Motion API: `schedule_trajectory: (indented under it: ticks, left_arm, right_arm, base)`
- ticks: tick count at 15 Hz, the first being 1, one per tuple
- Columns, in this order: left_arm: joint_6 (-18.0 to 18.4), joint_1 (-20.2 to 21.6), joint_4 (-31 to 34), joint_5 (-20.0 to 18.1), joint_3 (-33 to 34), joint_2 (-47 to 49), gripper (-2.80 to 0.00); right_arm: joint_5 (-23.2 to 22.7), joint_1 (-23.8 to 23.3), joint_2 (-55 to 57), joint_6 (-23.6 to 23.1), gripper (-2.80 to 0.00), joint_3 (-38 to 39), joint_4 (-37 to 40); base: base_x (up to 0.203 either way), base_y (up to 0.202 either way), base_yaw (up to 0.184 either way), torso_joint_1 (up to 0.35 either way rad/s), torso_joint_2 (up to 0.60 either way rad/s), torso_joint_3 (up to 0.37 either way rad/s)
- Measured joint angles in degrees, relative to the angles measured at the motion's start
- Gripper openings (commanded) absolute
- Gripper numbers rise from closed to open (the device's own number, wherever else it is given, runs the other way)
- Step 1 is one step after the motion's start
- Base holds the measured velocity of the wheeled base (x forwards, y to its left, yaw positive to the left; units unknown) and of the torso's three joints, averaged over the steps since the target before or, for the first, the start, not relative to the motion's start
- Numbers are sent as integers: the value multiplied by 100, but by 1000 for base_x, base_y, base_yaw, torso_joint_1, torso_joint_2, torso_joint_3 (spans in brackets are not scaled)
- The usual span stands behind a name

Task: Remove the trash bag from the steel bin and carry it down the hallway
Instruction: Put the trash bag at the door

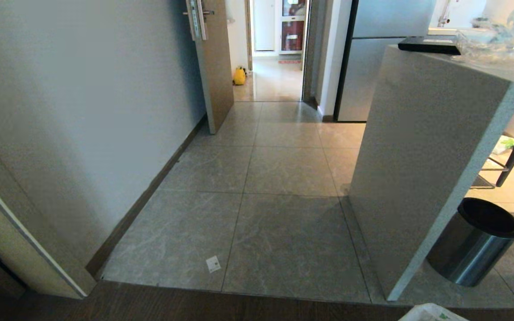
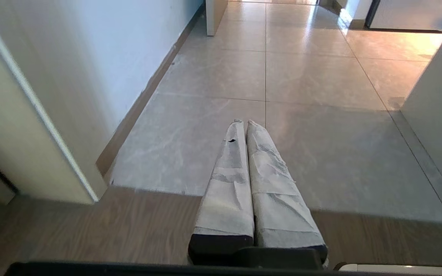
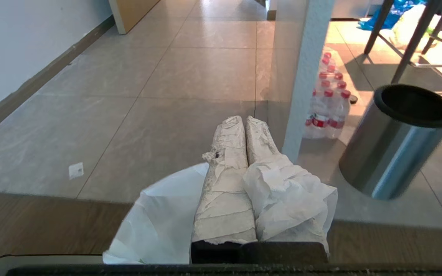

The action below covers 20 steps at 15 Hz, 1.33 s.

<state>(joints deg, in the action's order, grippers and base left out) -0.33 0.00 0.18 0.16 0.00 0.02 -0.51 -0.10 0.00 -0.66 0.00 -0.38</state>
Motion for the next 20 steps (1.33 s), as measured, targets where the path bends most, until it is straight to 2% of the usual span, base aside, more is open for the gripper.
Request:
schedule_trajectory:
  ticks: [20]
  left_arm:
    - [2, 0, 0, 0, 0, 0, -280]
  right_arm:
    - [2, 0, 0, 0, -280, 0, 0]
  base:
    - [189, 0, 0, 3, 2, 2]
